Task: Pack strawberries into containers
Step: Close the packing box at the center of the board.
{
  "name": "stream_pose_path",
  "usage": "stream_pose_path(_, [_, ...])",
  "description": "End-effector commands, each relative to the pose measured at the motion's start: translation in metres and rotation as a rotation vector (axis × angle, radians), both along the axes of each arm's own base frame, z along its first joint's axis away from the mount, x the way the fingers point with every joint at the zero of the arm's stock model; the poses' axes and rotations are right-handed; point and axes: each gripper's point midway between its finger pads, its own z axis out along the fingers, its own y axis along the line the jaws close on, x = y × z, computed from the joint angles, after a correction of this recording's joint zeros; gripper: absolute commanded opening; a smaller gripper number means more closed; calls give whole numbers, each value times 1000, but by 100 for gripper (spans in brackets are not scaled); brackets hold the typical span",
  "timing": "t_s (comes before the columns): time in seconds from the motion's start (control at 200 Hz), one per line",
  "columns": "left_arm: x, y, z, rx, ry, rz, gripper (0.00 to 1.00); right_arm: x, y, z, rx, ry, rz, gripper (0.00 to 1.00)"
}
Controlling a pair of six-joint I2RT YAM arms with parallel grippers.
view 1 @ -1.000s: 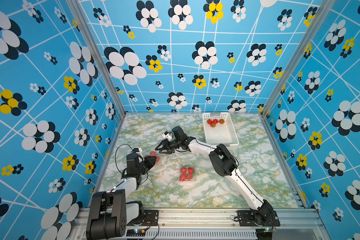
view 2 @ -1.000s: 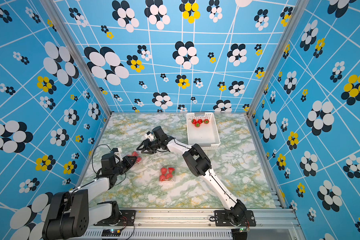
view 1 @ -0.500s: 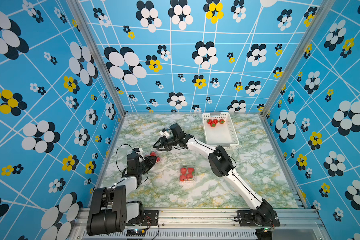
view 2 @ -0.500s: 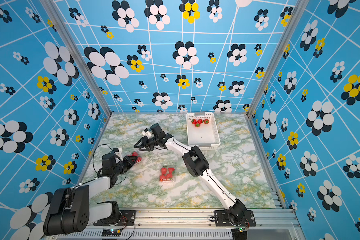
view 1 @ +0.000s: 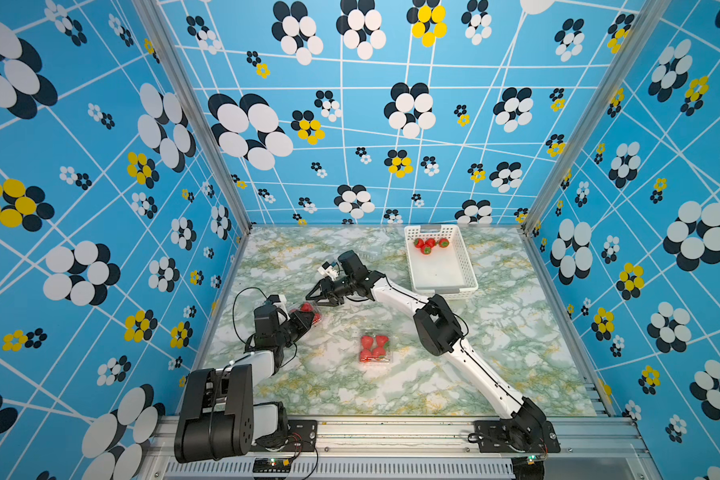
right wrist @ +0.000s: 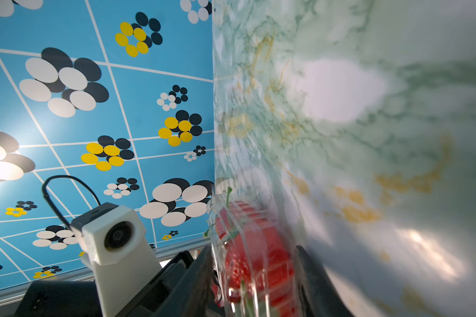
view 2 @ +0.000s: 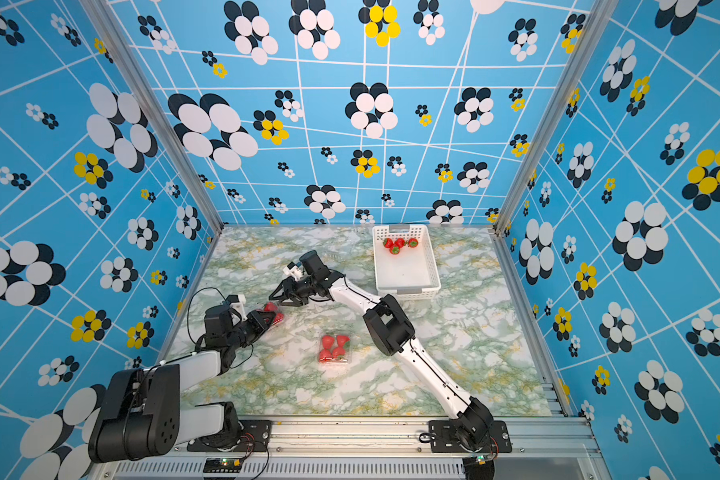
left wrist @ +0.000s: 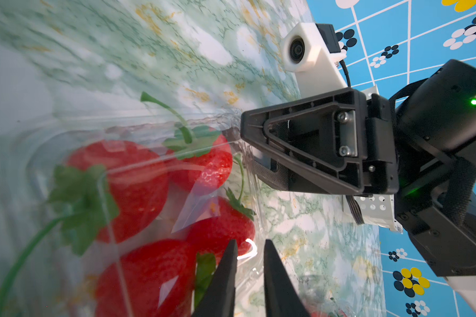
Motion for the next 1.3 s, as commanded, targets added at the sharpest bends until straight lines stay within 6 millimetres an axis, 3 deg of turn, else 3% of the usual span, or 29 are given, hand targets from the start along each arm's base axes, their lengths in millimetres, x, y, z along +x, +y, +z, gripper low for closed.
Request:
stream_pose_path(0.0, [-10,-2,-21,-9,101,-1,21,-13,3,-8,-7,4,44,49])
stream_pose_path(0.265, [-9,-3,-24,-13,117,-11,21,-15,2,-16,-24,6,52,42])
stream_pose_path(0.69, [-7,-4,-26,-12,130,-16,21,-19,1,-18,-39,-6,67,13])
stream_pose_path(0.904, [-7,-4,-27,-12,133,-15,21,-20,0,-14,-34,-19,75,10])
stream_pose_path(1.034, [-7,-4,-26,-11,130,-15,21,-20,0,-5,-26,-41,81,12])
stream_pose_path(1.169, [-7,-5,-21,-15,100,-14,22,-15,-4,1,-30,-52,65,33])
stream_pose_path(1.294, [-6,-3,-8,-13,45,-8,25,-4,-10,6,-23,-58,32,43])
